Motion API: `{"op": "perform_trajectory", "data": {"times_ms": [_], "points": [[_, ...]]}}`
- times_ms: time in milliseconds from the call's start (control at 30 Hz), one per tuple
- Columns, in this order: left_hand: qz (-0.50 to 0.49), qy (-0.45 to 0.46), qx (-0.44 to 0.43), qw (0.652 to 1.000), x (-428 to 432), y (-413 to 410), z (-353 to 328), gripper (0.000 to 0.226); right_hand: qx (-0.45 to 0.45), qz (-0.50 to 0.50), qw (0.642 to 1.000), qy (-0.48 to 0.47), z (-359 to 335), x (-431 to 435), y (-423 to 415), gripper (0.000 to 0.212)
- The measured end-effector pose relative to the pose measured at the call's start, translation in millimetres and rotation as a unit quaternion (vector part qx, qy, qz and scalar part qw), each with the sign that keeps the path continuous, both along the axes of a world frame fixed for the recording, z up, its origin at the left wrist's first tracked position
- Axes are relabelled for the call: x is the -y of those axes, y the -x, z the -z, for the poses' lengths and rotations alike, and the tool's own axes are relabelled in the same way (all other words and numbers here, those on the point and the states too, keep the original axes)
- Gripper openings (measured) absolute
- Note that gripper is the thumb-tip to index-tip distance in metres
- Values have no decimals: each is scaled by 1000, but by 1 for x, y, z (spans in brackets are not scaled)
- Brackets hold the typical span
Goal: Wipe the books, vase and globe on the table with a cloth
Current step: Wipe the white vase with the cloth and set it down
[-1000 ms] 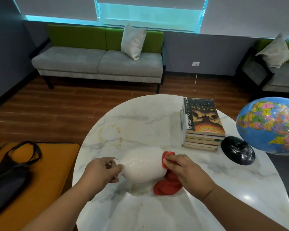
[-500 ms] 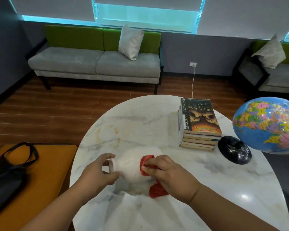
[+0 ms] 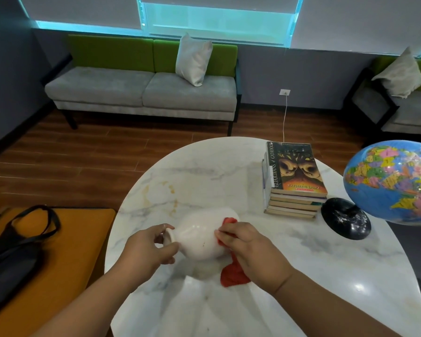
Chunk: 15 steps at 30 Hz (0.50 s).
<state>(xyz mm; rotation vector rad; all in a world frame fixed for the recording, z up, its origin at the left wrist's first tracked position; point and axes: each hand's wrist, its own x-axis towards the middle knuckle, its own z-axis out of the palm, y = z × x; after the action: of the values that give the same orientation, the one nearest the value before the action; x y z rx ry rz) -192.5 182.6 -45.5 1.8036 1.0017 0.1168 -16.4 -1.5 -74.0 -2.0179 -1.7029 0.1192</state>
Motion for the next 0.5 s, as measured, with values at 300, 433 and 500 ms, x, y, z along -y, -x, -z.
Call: {"op": "perform_trajectory", "data": {"times_ms": [300,433,500], "points": [[20,-74,-34,996,5,-3,-3,43,-43,113,990,71,-12,-3,-27,51],[31,-125,-40,991,11,-10,-9,40,-12,75,995,59,-28,-23,-9,47],[43,-148,-40,987,15,-14,-13,32,18,-11,999,25,-37,-41,5,39]]}}
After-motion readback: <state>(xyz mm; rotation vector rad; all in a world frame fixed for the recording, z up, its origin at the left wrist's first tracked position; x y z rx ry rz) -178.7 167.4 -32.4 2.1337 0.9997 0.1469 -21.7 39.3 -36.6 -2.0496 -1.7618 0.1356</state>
